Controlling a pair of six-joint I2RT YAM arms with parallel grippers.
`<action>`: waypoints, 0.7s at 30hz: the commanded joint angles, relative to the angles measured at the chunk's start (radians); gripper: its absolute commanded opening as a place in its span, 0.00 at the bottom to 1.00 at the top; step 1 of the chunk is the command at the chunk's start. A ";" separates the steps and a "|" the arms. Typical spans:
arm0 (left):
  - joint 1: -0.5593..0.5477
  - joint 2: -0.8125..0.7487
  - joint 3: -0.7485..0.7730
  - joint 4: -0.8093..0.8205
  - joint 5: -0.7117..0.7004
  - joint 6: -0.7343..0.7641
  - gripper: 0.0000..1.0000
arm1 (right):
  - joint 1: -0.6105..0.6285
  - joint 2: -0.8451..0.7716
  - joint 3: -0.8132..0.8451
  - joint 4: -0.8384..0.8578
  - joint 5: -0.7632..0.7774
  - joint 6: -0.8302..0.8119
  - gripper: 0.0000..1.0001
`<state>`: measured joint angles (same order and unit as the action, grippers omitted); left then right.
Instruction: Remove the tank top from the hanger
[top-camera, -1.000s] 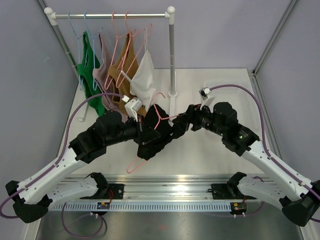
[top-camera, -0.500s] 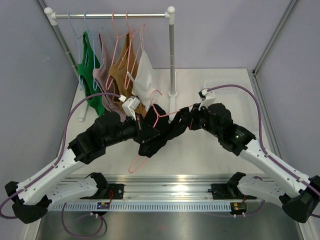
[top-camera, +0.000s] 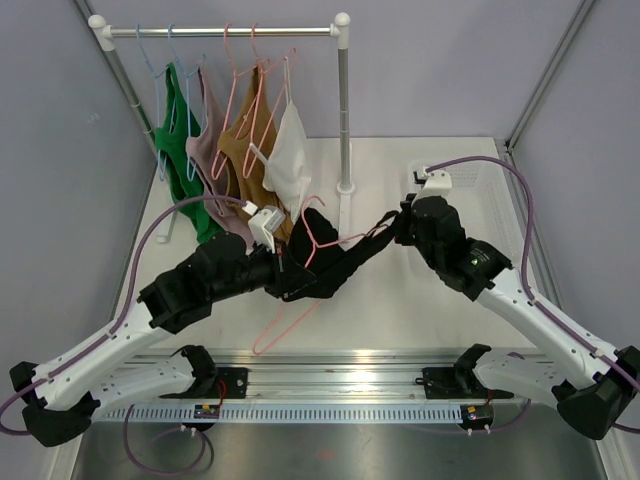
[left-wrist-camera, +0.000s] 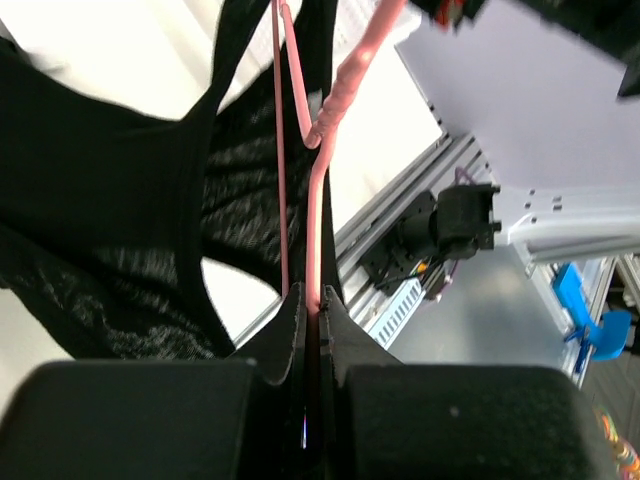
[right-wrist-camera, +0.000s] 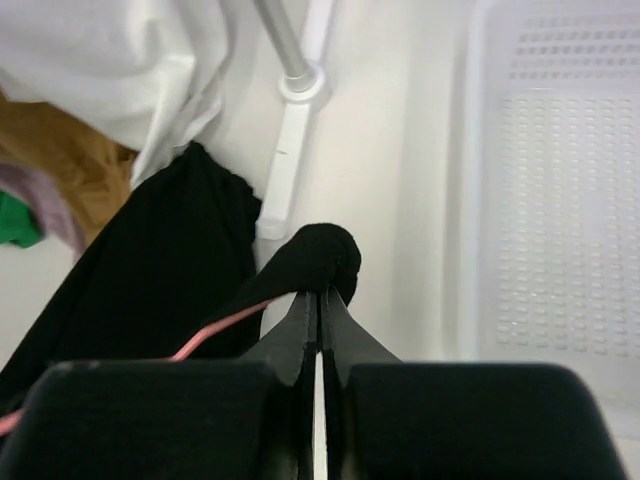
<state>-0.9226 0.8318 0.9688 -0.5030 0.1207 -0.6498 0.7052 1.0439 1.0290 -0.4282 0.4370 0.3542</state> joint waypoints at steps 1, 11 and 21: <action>-0.033 -0.043 -0.015 0.038 0.049 0.030 0.00 | -0.079 0.024 0.052 -0.053 0.123 -0.018 0.00; -0.045 -0.134 -0.028 0.176 0.146 0.064 0.00 | -0.141 -0.113 0.057 -0.108 -0.072 0.022 0.00; -0.050 -0.163 -0.067 0.645 0.151 0.096 0.00 | -0.139 -0.337 0.089 -0.107 -0.409 0.048 0.00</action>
<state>-0.9634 0.6930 0.9108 -0.1871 0.2497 -0.5861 0.5739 0.7574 1.0752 -0.5426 0.1387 0.3859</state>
